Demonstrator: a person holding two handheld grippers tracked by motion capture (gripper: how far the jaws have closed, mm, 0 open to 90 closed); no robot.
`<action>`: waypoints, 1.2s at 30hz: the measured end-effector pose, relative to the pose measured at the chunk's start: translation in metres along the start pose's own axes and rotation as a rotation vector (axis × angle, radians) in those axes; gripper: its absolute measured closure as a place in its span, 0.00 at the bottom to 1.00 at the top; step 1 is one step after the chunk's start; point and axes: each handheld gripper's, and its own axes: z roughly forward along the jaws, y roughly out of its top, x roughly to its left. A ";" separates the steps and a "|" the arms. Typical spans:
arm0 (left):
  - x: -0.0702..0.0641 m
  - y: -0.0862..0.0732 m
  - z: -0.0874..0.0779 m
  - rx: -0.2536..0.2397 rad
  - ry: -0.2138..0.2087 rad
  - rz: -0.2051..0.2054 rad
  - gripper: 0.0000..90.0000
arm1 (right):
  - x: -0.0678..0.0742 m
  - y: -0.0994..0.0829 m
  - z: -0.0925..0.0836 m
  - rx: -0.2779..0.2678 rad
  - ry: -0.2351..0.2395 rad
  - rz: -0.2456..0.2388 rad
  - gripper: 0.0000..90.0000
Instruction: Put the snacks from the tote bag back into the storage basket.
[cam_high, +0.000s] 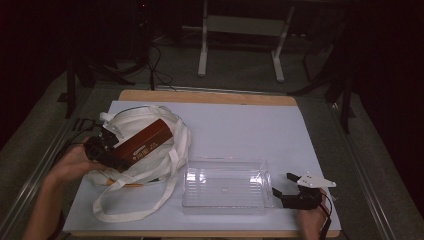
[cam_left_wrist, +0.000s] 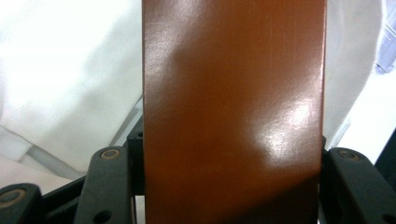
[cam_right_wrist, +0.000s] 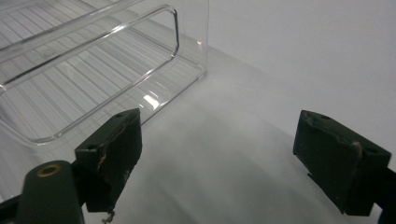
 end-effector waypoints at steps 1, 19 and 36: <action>-0.001 0.000 -0.001 -0.002 -0.005 0.001 0.48 | 0.000 0.000 0.000 0.001 0.000 0.000 0.17; -0.025 0.020 -0.015 -0.019 -0.008 0.123 0.48 | 0.000 0.000 0.000 0.000 0.000 0.001 0.17; -0.052 0.041 -0.019 -0.011 -0.057 0.257 0.48 | 0.000 0.000 0.000 0.000 0.000 -0.002 0.17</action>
